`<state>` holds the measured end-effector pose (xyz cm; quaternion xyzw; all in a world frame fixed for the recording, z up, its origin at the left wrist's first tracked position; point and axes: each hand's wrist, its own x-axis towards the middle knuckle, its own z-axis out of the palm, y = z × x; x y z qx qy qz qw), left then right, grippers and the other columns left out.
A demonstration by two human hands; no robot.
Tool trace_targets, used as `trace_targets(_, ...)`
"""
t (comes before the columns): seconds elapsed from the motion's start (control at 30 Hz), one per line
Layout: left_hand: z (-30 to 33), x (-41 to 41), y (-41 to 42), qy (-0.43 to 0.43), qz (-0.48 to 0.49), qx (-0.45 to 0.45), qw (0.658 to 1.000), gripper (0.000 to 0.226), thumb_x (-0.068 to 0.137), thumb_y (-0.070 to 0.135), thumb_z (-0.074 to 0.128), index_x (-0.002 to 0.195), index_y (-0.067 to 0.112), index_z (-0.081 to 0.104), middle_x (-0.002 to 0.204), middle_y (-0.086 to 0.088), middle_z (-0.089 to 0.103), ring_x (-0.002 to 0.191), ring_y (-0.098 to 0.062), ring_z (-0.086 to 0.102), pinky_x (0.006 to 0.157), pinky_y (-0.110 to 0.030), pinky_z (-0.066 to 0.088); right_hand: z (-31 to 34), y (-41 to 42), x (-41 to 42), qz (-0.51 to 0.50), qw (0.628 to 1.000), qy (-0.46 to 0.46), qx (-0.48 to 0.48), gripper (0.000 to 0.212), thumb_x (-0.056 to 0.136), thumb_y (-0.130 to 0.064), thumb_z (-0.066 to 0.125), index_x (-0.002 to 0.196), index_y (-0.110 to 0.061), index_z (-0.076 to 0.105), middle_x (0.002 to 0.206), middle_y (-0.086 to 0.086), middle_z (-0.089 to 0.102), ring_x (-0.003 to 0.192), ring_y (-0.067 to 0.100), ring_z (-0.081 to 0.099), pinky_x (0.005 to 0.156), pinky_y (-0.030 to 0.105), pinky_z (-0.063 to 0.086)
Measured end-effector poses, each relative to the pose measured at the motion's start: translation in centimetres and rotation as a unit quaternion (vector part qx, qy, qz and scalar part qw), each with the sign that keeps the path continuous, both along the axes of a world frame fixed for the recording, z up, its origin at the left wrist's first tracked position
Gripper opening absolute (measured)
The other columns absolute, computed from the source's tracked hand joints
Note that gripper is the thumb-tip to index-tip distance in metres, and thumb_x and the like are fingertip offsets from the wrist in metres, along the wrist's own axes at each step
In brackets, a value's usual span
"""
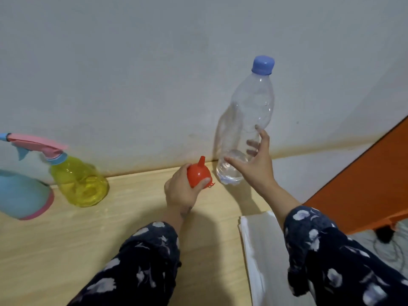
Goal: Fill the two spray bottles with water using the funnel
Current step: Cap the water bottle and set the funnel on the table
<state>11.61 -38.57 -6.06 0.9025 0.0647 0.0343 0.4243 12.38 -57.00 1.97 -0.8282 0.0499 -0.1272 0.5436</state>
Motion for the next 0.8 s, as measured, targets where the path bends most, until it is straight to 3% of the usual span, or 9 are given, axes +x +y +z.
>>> trace_targets(0.13, -1.2, 0.5, -0.6, 0.002, 0.006, 0.048, 0.999, 0.07, 0.08, 0.058, 0.065, 0.137, 0.026, 0.04, 0.133, 0.006, 0.053, 0.123, -0.017, 0.049, 0.111, -0.045, 0.026, -0.6, -0.5, 1.1, 0.019, 1.0, -0.002, 0.005, 0.106, 0.065, -0.031, 0.086, 0.144, -0.039, 0.016, 0.129, -0.002, 0.045, 0.116, 0.018, 0.05, 0.097, 0.039, 0.048)
trace_targets(0.33, -1.2, 1.1, -0.7, 0.016, 0.011, 0.098, 0.995, 0.073, 0.079, 0.056, 0.068, 0.139, 0.025, 0.04, 0.134, 0.005, 0.053, 0.125, -0.017, 0.048, 0.109, -0.041, 0.024, -1.1, -0.6, 1.5, 0.031, 0.999, 0.013, -0.014, 0.114, 0.063, -0.039, 0.085, 0.142, -0.052, 0.004, 0.137, -0.003, 0.038, 0.121, 0.015, 0.047, 0.098, 0.042, 0.047)
trace_targets(0.53, -1.0, -0.1, 0.2, 0.055, 0.031, 0.144, 0.988, 0.091, 0.079, 0.059, 0.067, 0.149, 0.017, 0.026, 0.147, -0.001, 0.043, 0.137, -0.022, 0.038, 0.11, -0.045, 0.027, -0.9, -1.7, 0.2, 0.072, 0.994, 0.086, 0.008, 0.133, 0.065, -0.036, 0.086, 0.147, -0.036, -0.018, 0.158, 0.007, 0.016, 0.145, 0.021, 0.023, 0.116, 0.042, 0.028)
trace_targets(0.63, -0.7, -2.6, 0.1, 0.05, 0.05, 0.162, 0.984, 0.08, 0.086, 0.053, 0.062, 0.147, 0.016, 0.028, 0.147, -0.003, 0.043, 0.135, -0.024, 0.039, 0.108, -0.045, 0.032, -1.3, -2.5, -2.2, 0.044, 0.989, 0.139, -0.034, 0.111, 0.077, -0.037, 0.076, 0.152, -0.023, -0.005, 0.158, 0.008, 0.019, 0.144, 0.023, 0.025, 0.116, 0.04, 0.027)
trace_targets(0.73, -0.1, -5.5, -0.7, 0.044, 0.032, 0.167, 0.984, 0.065, 0.091, 0.045, 0.059, 0.145, 0.019, 0.033, 0.145, -0.001, 0.044, 0.133, -0.022, 0.04, 0.107, -0.043, 0.034, -2.1, -3.3, -5.7, 0.025, 0.976, 0.171, -0.131, 0.077, 0.086, -0.033, 0.067, 0.149, -0.017, 0.026, 0.149, 0.01, 0.036, 0.137, 0.026, 0.036, 0.111, 0.037, 0.033)
trace_targets(0.8, 0.3, -7.4, -1.5, 0.024, -0.018, 0.163, 0.986, 0.053, 0.093, 0.041, 0.055, 0.14, 0.022, 0.04, 0.142, 0.003, 0.045, 0.131, -0.019, 0.04, 0.106, -0.04, 0.034, -2.4, -3.7, -8.7, 0.02, 0.97, 0.161, -0.182, 0.057, 0.088, -0.03, 0.063, 0.14, -0.016, 0.044, 0.141, 0.008, 0.046, 0.13, 0.023, 0.045, 0.104, 0.028, 0.035)
